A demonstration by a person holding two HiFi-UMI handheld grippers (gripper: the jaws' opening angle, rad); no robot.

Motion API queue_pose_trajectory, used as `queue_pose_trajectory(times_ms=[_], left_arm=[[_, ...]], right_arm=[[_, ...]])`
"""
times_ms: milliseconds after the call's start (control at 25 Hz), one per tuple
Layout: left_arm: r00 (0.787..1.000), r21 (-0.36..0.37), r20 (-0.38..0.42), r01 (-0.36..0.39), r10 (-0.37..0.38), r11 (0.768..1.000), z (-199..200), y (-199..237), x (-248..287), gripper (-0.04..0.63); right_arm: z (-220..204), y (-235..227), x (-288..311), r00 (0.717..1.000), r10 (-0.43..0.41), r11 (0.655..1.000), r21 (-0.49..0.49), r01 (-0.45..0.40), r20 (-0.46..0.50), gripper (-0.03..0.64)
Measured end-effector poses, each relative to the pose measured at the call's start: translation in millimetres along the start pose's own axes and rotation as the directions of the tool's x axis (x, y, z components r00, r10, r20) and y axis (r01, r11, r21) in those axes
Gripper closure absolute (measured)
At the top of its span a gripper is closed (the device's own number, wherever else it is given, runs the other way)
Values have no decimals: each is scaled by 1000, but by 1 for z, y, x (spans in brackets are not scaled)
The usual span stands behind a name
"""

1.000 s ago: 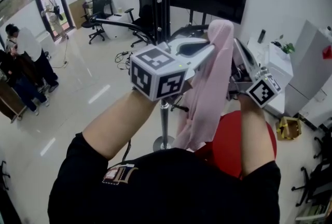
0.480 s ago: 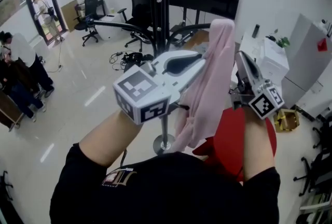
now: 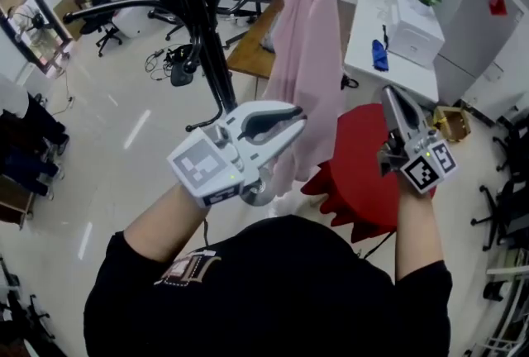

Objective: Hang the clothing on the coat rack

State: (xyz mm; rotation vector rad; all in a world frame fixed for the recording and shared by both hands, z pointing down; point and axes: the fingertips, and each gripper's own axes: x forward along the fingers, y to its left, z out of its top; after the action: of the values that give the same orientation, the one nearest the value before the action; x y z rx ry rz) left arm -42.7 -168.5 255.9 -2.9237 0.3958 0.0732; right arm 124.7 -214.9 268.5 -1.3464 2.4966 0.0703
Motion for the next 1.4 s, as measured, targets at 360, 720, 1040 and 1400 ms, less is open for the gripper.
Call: queue_pose_trajectory(times_ms=[360,720,1040,1400], left_arm=[[1000,-203,-25,-2,-3,979,-131,-79,77,549],[992,-250,-116,16,-47,968,-196,-126,161,588],[989,-379,-92,69,-112,923,-224,-130,176,592],[984,-380,-92,105,-150,919,-222,-133,180,592]], right_arm=[[-82,-44,-141,978,54,996,80,-38,-201,607],[-134,-88,-236,950,-26,992,111,64,-312,617],[-156,-86,-256,941,-54,988,119,99,-334,617],[-159,-84,-256,941,-57,990,103,97,-334,617]])
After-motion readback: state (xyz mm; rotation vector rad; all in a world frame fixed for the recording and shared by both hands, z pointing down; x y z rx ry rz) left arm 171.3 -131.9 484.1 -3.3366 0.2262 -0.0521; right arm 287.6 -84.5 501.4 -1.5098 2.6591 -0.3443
